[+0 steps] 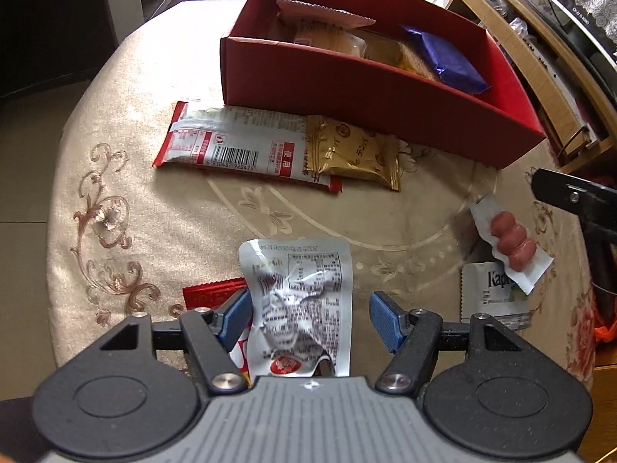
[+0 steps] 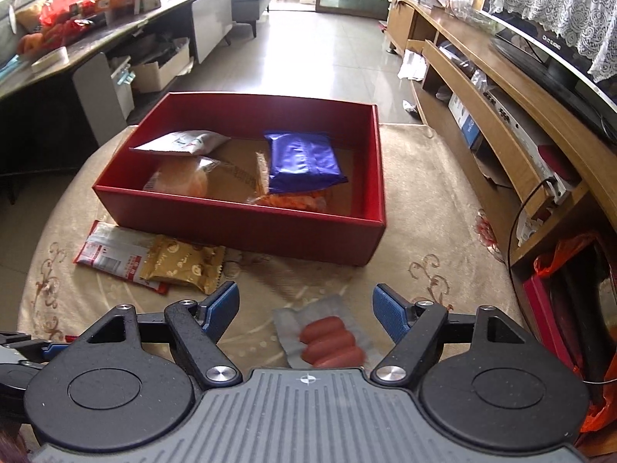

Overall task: Organize snacks
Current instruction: 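Lift both open tools from the box toward the remaining snacks, then grasp the crumpled silver wrapper with left gripper while right grasps the sausage pack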

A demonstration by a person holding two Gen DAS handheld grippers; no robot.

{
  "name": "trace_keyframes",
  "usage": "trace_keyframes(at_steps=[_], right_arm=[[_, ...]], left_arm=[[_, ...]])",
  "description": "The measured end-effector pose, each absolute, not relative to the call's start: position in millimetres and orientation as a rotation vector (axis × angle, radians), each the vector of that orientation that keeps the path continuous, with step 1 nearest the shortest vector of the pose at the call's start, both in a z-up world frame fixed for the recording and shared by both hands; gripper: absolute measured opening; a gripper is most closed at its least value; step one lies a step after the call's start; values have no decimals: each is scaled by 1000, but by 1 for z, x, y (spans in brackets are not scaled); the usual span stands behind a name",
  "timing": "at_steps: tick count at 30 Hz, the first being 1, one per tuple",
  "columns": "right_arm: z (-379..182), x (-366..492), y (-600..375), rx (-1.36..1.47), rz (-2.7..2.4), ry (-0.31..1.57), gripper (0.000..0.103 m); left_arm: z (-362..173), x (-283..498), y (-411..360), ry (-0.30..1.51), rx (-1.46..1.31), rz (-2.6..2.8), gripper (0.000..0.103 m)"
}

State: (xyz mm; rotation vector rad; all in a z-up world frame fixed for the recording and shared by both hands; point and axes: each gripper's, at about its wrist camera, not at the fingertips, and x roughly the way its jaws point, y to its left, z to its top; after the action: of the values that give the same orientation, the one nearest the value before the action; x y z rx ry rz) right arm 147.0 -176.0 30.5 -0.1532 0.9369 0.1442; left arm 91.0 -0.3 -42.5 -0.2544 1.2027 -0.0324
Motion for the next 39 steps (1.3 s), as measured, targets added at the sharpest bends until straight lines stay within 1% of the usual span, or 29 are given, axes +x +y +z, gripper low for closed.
trace_keyframes(at_steps=[4,6,11,17,21,22,24,26,27,28,31,33,39], right_arm=[[28,149,-185,-141,128,951,82],[25,149,-189,-142,120,959,82],[21,151,-194,-145,108,979,82],[23,155,-193,-134,120,975,82],[23,157,-189,-136,136,976,82],[23,158,-188,-141,140,975,82],[23,159,-187,-150,144,976,82],[22,160,-190,-156,136,974,82],[22,160,-193,-158,127,974,82],[21,161,-196,-156,119,978,82],[19,166,-208,-135,93,991,82],[18,168,-216,-116,78,997,81],[8,173,-233,-87,56,1038,82]], left_arm=[[-49,93,-3,1196,-238,-10,70],[-49,94,-3,1197,-248,-13,71],[-44,96,12,1203,-353,-31,71],[-38,106,30,1170,-414,33,71],[-47,120,27,1183,-413,66,71],[-48,120,23,1182,-397,71,73],[-47,120,12,1164,-338,91,73],[-47,119,5,1143,-283,111,66],[-46,119,2,1140,-252,116,57],[-46,118,0,1140,-222,117,51],[-42,113,1,1139,-217,85,45],[-37,109,-1,1132,-201,63,43],[-28,100,0,1116,-198,9,42]])
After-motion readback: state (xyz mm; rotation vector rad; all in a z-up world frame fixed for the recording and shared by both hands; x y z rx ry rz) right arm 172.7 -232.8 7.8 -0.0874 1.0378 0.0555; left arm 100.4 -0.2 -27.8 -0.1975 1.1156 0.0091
